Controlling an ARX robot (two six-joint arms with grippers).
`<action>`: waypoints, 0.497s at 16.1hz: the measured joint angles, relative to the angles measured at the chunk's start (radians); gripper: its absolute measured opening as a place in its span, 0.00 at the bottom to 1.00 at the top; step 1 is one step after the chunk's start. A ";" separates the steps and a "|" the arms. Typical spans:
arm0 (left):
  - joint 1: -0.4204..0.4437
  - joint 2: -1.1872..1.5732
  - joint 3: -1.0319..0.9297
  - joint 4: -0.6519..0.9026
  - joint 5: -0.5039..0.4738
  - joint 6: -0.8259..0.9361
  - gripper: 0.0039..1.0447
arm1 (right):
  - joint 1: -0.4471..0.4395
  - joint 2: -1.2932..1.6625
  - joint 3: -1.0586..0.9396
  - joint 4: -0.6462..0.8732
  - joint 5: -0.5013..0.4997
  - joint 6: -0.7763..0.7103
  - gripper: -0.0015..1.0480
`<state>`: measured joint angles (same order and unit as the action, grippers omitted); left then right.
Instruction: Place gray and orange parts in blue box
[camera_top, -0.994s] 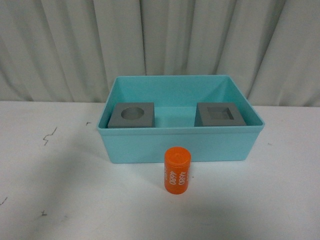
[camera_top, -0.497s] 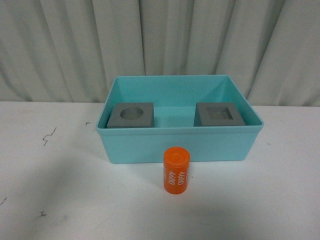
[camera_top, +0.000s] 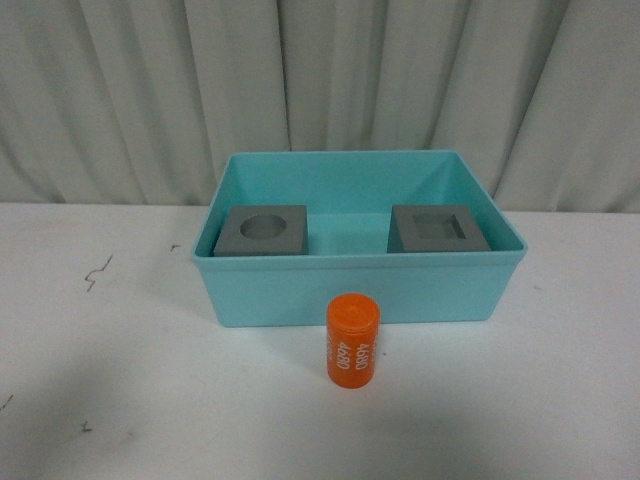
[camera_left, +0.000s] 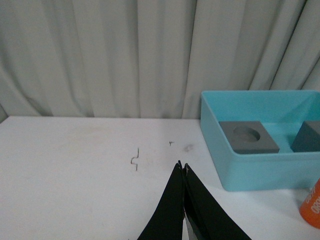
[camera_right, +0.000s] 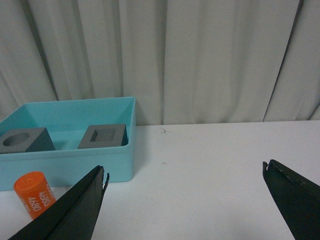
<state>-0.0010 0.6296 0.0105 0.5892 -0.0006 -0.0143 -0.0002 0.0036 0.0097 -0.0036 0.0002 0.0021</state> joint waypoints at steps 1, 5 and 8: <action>0.000 -0.140 0.000 -0.103 0.000 0.000 0.01 | 0.000 0.000 0.000 0.000 0.000 0.000 0.94; 0.000 -0.326 0.000 -0.287 0.000 0.000 0.01 | 0.000 0.000 0.000 0.000 0.000 0.000 0.94; 0.000 -0.393 0.000 -0.353 0.000 0.000 0.01 | 0.000 0.000 0.000 0.000 0.000 0.000 0.94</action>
<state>-0.0010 0.2371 0.0101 0.2359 -0.0002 -0.0143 -0.0002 0.0036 0.0097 -0.0036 0.0002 0.0021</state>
